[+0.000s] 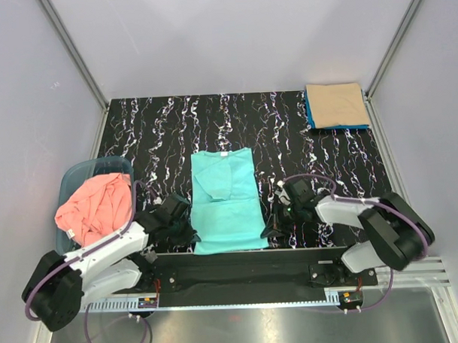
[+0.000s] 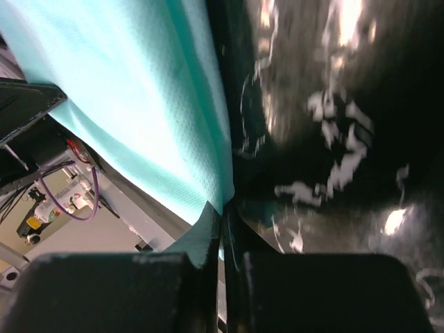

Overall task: Fold and stack the t-shirts
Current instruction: Fold the tshirt

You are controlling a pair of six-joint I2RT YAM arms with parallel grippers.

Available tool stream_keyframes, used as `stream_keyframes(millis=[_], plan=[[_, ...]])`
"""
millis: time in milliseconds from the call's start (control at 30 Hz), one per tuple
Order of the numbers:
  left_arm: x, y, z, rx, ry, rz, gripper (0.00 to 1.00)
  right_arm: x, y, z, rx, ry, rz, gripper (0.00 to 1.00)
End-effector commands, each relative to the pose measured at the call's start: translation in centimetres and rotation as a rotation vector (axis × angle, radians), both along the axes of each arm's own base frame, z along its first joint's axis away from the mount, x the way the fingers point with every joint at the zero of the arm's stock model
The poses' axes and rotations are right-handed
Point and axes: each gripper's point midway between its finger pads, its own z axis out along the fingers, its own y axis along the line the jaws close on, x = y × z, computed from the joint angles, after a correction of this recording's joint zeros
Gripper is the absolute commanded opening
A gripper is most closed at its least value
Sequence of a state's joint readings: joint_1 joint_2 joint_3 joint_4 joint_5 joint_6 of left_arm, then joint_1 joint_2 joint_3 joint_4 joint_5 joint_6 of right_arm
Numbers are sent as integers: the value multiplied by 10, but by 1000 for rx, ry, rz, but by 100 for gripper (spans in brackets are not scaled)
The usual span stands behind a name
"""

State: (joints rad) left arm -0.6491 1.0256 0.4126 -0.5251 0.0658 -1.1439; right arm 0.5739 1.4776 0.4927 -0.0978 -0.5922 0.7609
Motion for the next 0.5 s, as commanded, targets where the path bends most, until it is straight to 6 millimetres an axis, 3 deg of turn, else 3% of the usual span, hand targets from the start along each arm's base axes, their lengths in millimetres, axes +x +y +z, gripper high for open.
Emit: stream_keyframes(millis=[0,167,267,467], plan=[[-26,14,-2,52,41,-22,0,-16,-10,12,18,-26,3,0],[-49,10,7,7,111,-21,0,-42,-11,25,81,77,2,0],[-46,3,26,-20,89,-33,0,-51,-13,35,96,106,14,0],[-20,-8,70,-20,-5,-49,0,-38,-4,62,116,63,49,0]])
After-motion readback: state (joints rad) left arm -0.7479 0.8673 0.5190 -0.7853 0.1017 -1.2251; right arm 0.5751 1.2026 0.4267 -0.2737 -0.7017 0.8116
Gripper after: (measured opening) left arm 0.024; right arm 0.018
